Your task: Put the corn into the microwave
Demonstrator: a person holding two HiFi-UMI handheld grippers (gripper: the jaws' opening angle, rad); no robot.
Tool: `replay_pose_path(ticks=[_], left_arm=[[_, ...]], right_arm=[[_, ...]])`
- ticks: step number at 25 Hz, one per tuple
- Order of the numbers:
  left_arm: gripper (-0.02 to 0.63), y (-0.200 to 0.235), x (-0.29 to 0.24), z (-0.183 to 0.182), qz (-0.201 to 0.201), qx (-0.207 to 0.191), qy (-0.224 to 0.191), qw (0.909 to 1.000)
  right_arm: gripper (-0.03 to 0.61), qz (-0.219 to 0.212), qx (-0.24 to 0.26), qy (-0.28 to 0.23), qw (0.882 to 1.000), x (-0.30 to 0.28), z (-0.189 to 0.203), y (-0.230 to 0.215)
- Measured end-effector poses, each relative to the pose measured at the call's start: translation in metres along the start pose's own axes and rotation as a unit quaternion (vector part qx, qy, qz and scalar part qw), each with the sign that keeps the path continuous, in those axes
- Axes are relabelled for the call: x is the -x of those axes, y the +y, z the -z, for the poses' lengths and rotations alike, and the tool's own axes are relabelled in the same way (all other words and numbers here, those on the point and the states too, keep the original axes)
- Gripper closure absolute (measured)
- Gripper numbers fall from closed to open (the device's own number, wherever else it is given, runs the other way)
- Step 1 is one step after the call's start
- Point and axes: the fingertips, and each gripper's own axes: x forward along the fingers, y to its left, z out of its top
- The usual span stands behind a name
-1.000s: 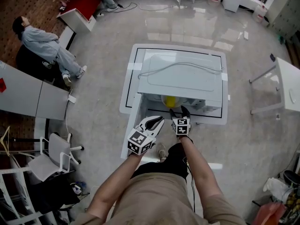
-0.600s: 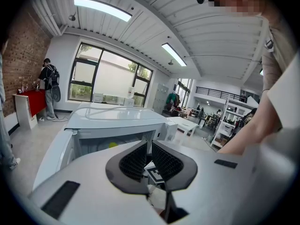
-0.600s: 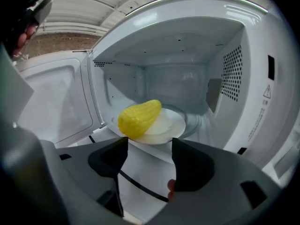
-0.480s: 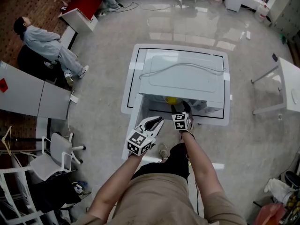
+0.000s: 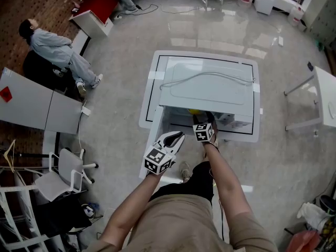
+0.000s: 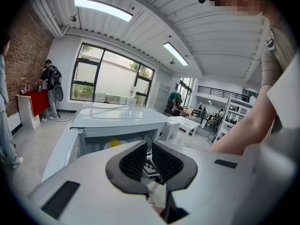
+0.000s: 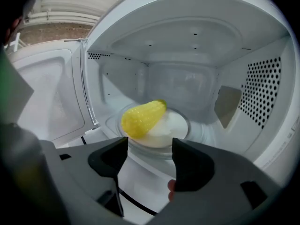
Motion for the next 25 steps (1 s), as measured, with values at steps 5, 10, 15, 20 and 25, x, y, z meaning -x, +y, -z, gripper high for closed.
replay_pose_path(ticks=[5,10,15,20,25], left_arm=[[0.592,-0.013,0.018,-0.01,0.004,-0.003,-0.016,0.9999],[0.592,-0.024,0.038,-0.026,0.009,-0.002,-0.057,0.9983],[0.592,-0.04,0.063,-0.039,0.019,0.004,-0.091,0.9956],[0.592,-0.051,0.087,-0.057,0.012,-0.014,-0.124,0.9921],[0.591,-0.079,0.12,-0.076,-0.008,-0.032,-0.153,0.9876]], right_arm=[[0.299,-0.005,-0.024,-0.019,1.0,0.033,-0.007,0.003],[0.299,-0.02,-0.055,-0.092,0.994,0.109,-0.046,-0.002],[0.299,-0.068,-0.091,-0.152,0.982,0.218,-0.082,0.008],[0.299,-0.07,-0.11,-0.204,0.97,0.326,-0.112,0.005],[0.299,-0.061,-0.079,-0.249,0.963,0.406,-0.127,-0.009]])
